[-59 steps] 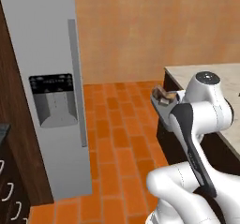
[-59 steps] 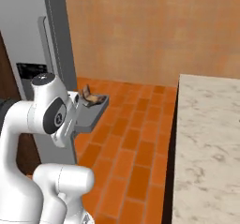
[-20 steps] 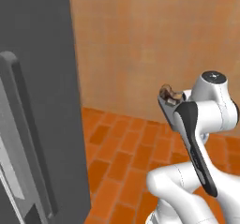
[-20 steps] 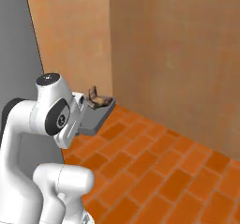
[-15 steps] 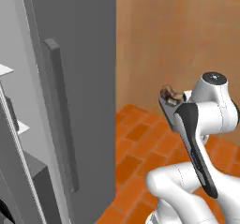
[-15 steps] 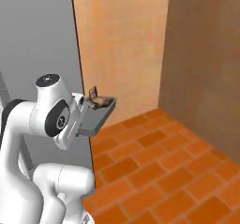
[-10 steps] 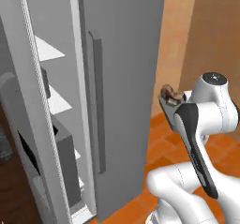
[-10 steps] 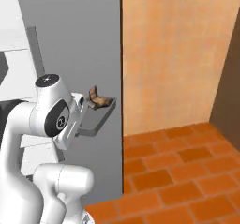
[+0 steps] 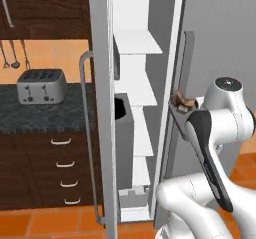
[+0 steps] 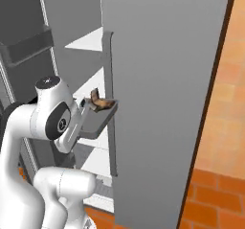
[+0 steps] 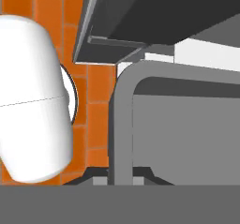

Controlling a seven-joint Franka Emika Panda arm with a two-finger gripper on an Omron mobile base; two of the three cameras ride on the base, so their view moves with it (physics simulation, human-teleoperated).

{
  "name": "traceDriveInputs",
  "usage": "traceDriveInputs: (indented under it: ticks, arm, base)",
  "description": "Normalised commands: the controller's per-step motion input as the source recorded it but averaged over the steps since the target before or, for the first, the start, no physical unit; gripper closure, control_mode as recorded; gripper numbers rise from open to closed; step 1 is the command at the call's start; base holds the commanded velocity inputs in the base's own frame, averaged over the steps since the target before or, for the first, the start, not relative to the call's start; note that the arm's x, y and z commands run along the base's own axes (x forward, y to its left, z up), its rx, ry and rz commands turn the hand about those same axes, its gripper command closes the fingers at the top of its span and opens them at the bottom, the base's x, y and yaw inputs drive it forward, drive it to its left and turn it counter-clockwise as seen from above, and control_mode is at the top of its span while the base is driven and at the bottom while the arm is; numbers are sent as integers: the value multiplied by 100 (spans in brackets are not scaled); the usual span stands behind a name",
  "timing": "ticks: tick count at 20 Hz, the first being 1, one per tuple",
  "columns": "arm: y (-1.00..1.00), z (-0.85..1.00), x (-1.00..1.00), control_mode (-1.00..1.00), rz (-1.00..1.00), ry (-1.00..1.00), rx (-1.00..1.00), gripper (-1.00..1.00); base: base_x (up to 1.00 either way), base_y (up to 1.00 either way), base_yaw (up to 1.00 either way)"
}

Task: Take the meat container that has the steak and place it on the second highest rack of the freezer. Then take the vegetable container that has the mushroom and lemon wedge and place it on the highest rack of the freezer.

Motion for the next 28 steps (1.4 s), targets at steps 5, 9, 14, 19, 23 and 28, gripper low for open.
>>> traceDriveInputs:
  ticks: [5,9,14,19,23,28]
  arm:
    - [0,0,0,100,0,0,0,100]
    - [0,0,0,100,0,0,0,100]
    - [0,0,0,100,0,0,0,100]
    - [0,0,0,100,0,0,0,100]
    - [0,0,0,100,0,0,0,100]
    - [0,0,0,100,0,0,0,100]
  base:
    - [50,0,73]
    - [53,0,43]
    - [45,2,22]
    - [53,-6,0]
    - [50,-25,-14]
    - [33,-29,-15]
